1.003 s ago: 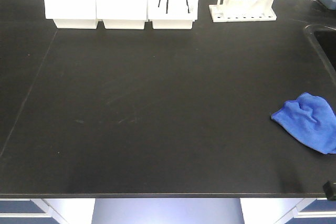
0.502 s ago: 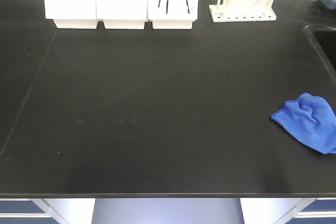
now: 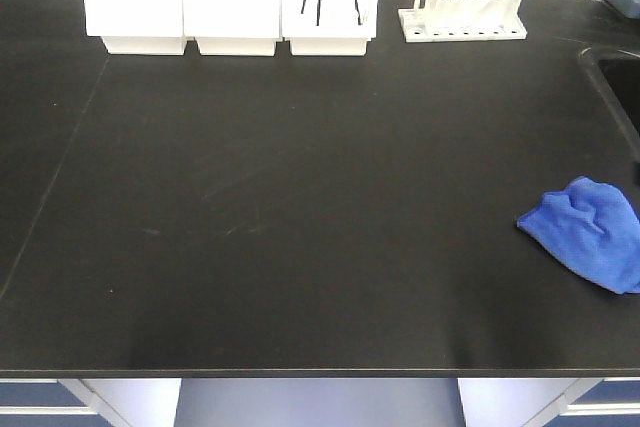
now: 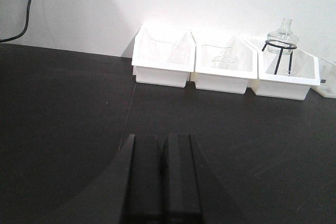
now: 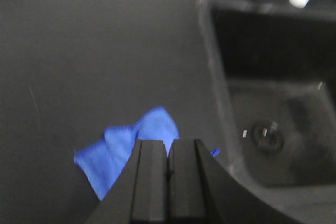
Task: Wipe right workspace with blue cloth
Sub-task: 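Close the right gripper on the blue cloth and lift it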
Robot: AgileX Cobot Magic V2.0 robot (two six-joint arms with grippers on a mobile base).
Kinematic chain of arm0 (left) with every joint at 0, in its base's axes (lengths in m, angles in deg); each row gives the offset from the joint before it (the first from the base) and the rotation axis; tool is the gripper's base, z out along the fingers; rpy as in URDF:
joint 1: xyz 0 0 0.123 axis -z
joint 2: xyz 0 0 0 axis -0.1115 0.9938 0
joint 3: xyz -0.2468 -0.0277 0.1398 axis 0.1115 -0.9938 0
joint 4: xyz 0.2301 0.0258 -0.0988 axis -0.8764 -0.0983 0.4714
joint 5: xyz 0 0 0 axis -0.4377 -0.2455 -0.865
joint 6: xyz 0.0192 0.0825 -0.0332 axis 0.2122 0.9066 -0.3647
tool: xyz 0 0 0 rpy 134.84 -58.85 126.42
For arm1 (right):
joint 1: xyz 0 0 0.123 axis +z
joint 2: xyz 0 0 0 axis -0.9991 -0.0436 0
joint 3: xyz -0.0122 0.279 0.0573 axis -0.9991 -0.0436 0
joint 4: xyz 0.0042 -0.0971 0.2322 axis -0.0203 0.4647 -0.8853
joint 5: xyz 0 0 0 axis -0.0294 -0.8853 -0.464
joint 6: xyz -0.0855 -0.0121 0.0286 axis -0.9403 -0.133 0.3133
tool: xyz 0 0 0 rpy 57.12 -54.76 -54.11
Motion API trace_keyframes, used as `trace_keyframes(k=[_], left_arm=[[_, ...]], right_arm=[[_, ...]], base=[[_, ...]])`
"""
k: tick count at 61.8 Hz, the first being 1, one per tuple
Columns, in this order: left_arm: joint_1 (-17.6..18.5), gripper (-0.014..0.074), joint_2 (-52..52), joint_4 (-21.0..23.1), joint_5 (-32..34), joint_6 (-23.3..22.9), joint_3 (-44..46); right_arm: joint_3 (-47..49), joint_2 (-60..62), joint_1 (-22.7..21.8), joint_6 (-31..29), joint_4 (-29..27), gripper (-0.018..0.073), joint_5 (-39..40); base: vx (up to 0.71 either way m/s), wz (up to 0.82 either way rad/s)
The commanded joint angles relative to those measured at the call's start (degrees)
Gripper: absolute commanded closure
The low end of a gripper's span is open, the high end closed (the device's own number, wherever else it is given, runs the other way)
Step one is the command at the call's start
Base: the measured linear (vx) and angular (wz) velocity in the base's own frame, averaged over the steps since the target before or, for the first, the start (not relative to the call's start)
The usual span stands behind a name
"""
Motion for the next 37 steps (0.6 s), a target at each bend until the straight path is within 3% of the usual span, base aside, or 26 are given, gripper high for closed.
trace_keyframes(k=[1, 16, 28, 37], left_arm=[[0.1, 0.0602, -0.9, 0.4, 4.6, -0.5, -1.8], [0.1, 0.0602, -0.9, 0.4, 4.6, -0.5, -1.8], [0.1, 0.0602, -0.9, 0.4, 4.6, -0.5, -1.8], [0.1, 0.0602, -0.9, 0.4, 4.6, -0.5, -1.8]], right_arm=[[2.0, -5.2, -0.2, 0.3, 2.3, 0.0501, 5.5], [2.0, -16.3, -0.2, 0.6, 10.5, 0.0295, 8.4], [2.0, -24.5, -4.7, 11.0, 12.1, 0.0046, 15.3], [2.0, -30.1, -9.7, 16.4, 12.1, -0.0029, 20.7]], base=[[0.0, 0.0], [0.0, 0.0], [0.0, 0.0], [0.0, 0.0]])
